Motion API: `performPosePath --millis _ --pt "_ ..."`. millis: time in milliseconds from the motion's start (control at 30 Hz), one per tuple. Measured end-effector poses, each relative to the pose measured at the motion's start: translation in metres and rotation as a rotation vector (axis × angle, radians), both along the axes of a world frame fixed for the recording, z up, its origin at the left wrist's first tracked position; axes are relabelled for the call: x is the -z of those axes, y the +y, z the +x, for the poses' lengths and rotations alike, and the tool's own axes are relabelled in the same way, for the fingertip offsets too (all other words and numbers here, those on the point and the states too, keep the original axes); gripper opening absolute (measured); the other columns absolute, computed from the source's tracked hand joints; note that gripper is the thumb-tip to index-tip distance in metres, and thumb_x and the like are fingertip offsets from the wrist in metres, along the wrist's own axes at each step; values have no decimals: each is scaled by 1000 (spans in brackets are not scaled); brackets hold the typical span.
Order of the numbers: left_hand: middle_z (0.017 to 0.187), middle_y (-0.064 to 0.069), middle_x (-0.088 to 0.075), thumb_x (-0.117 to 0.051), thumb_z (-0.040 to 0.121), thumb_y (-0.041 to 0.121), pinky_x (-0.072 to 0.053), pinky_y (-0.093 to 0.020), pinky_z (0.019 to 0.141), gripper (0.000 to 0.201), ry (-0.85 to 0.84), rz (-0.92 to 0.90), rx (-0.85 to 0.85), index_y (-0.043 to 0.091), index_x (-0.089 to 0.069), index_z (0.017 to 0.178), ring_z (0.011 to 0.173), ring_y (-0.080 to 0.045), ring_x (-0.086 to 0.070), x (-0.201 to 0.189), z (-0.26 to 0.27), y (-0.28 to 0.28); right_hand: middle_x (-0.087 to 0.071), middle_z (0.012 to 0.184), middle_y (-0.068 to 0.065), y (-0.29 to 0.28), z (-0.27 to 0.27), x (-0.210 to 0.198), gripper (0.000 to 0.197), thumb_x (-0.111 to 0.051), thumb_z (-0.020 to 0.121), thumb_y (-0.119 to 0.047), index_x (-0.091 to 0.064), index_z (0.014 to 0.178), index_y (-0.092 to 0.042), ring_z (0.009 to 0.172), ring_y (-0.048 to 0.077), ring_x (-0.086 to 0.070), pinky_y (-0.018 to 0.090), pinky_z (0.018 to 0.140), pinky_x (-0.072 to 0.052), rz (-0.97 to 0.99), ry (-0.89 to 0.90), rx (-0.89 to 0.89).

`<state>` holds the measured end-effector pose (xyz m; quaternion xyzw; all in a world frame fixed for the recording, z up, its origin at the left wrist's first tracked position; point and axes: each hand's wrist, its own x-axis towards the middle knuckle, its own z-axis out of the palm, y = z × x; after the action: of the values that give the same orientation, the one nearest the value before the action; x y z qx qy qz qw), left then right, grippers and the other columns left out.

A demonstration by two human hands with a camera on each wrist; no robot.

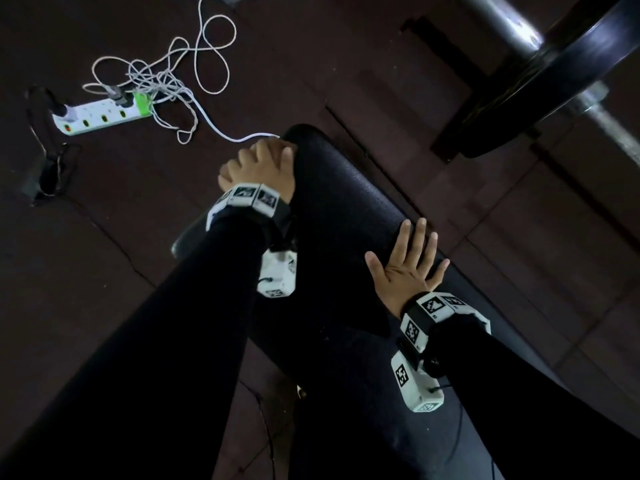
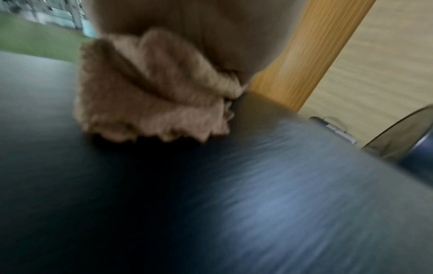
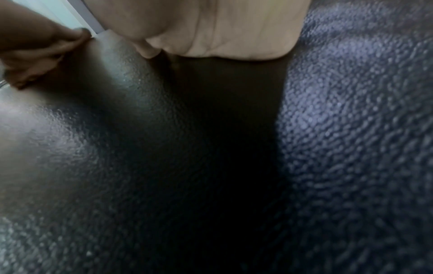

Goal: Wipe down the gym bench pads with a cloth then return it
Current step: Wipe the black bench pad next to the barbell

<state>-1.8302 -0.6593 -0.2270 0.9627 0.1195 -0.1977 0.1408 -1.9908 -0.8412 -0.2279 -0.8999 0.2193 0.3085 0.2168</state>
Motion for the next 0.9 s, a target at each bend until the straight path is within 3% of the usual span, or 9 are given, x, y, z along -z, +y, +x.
performPosePath --millis 100,267,367,500,633,700,800,900 --pt "140 -16 -39 -29 97 51 -25 -53 105 52 -12 -99 59 20 -39 138 129 -35 -34 3 13 -14 34 150 -8 1 1 -2 74 -20 90 -64 35 130 -36 137 17 32 48 106 22 8 7 4" --pt "127 -20 -47 -34 96 52 -38 -51 93 53 -71 -19 33 18 -38 136 113 -42 -46 5 -18 32 34 150 -8 2 2 -5 74 -23 91 -63 34 130 -36 137 18 32 48 105 23 21 8 15" --pt "127 -19 -47 -33 96 51 -37 -53 92 54 -80 24 -21 15 -39 136 113 -43 -45 6 -35 46 37 148 -8 0 3 -5 74 -21 91 -63 36 129 -35 136 18 34 47 103 26 30 31 9" --pt "134 -14 -44 -24 96 56 -32 -56 96 54 -4 27 -50 21 -39 135 120 -40 -40 7 -9 24 46 138 -16 0 1 -3 74 -21 90 -65 38 128 -39 132 12 39 45 101 28 41 -2 3" --pt "143 -13 -37 -32 96 52 -31 -54 100 53 -66 28 203 22 -35 140 126 -37 -37 9 23 -22 56 127 -20 -2 1 2 75 -17 88 -67 46 120 -42 118 5 51 43 96 33 33 19 -17" --pt "147 -9 -33 -33 96 50 -20 -55 108 52 -94 93 381 21 -39 138 134 -32 -28 9 31 -49 56 127 -20 -3 1 4 75 -14 86 -68 48 119 -42 114 5 55 40 91 39 29 10 -27" --pt "139 -4 -44 -29 95 49 -6 -62 111 48 -57 129 667 22 -50 128 135 -25 -26 10 24 -80 57 127 -20 -4 0 7 74 -5 79 -72 50 119 -43 113 4 57 37 88 42 23 -10 -31" --pt "133 -1 -51 -31 95 49 -1 -61 111 45 -77 72 810 24 -55 123 132 -22 -30 9 -6 -97 55 129 -21 -2 -1 9 73 -2 77 -73 48 122 -43 117 5 54 37 91 40 7 -45 -12"
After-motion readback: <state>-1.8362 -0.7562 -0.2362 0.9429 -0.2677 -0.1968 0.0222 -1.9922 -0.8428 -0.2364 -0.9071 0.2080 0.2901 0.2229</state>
